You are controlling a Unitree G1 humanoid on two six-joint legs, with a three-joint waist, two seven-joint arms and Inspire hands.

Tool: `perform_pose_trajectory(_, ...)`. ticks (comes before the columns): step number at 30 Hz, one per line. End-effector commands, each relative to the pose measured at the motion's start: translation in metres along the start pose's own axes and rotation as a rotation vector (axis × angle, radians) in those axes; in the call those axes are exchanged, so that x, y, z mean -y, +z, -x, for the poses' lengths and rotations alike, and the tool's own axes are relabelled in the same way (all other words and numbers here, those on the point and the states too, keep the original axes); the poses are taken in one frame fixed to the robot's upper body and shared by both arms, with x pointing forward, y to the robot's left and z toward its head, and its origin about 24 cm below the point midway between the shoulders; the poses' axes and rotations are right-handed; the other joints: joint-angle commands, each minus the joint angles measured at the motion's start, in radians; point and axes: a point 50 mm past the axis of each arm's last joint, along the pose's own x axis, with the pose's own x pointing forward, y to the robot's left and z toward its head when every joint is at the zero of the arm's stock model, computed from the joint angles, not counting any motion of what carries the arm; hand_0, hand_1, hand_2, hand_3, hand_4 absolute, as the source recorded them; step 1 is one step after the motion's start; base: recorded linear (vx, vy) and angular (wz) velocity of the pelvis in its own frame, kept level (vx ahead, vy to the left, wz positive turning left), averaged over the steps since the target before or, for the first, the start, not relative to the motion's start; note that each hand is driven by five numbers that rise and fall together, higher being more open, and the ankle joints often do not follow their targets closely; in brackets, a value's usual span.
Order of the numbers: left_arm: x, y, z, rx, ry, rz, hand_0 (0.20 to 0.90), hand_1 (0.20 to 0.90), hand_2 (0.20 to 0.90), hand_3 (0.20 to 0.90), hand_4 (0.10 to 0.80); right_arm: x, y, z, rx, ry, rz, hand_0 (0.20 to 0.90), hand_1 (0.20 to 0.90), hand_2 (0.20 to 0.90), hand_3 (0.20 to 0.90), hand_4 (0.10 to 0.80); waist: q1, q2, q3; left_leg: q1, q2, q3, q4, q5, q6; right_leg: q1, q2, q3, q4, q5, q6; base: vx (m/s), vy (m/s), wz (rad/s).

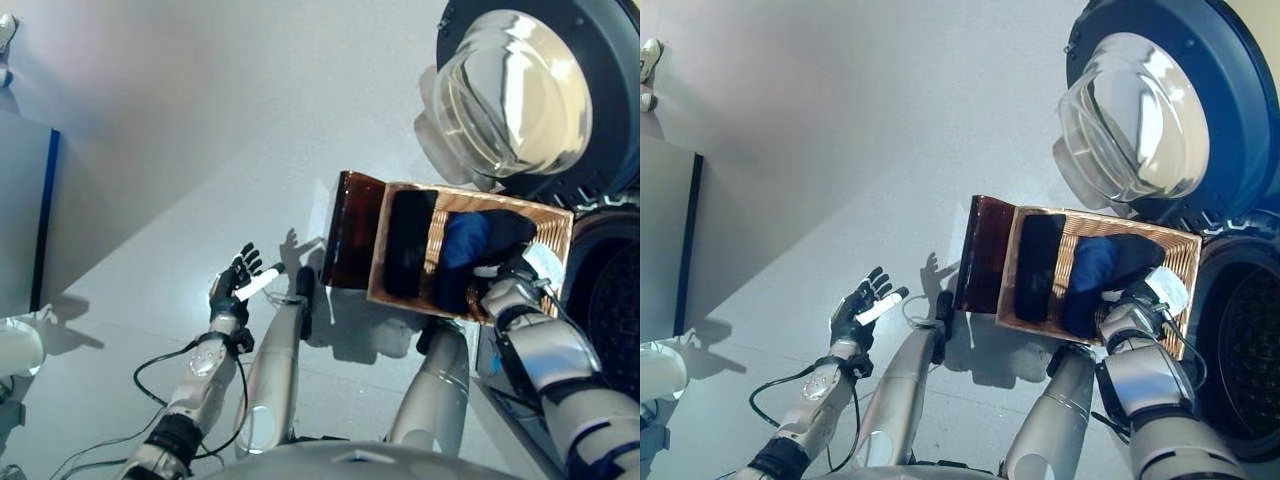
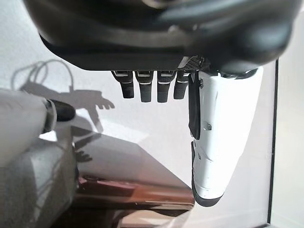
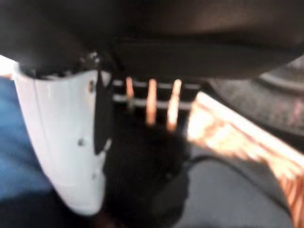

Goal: Pick up the clothes and place them into the washing machine

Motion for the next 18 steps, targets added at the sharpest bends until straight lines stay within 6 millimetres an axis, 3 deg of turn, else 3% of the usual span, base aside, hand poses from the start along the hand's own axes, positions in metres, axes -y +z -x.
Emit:
perform_pose_trajectory(1,-0.001,0.033,0.002,0.158,-0.042,-0.026,0.9,0.9,0.9,0.9,0.8,-0.003,-0.028,0.0,-0.078,0.02,0.087,0.2,0.2,0.2,0.2,0.3,0.015,0.015,-0.015,0.012,0.024,-0.02,0.122,-0.135,0.003,0.004,0.005,0.062,-0.056,0.133,-0.012,0.0,0.0,0.0)
perform_pose_trajectory(10,-0.003,0.038,0.002,0.174,-0.031,-0.021,0.9,0.9,0.9,0.9,0.8,0.003,-0.026,-0.002,-0.095,0.003,0.069,0.2,0.2,0.2,0.2,0.3,0.005,0.008,-0.021,0.003,0.025,-0.017,0.129,-0.138,0.002,-0.012,0.009,0.076,-0.053,0.134,-0.013,0.0,0.0,0.0)
perform_pose_trajectory(18,-0.012,0.038,0.003,0.175,0.014,-0.013,0.9,0.9,0.9,0.9,0.8,0.022,-0.019,-0.009,-0.133,-0.091,-0.178,0.2,0.2,0.2,0.2,0.3,-0.009,0.001,-0.024,0.027,0.038,-0.007,0.118,-0.138,-0.006,-0.001,0.02,0.083,-0.06,0.133,-0.013,0.001,-0.001,-0.01)
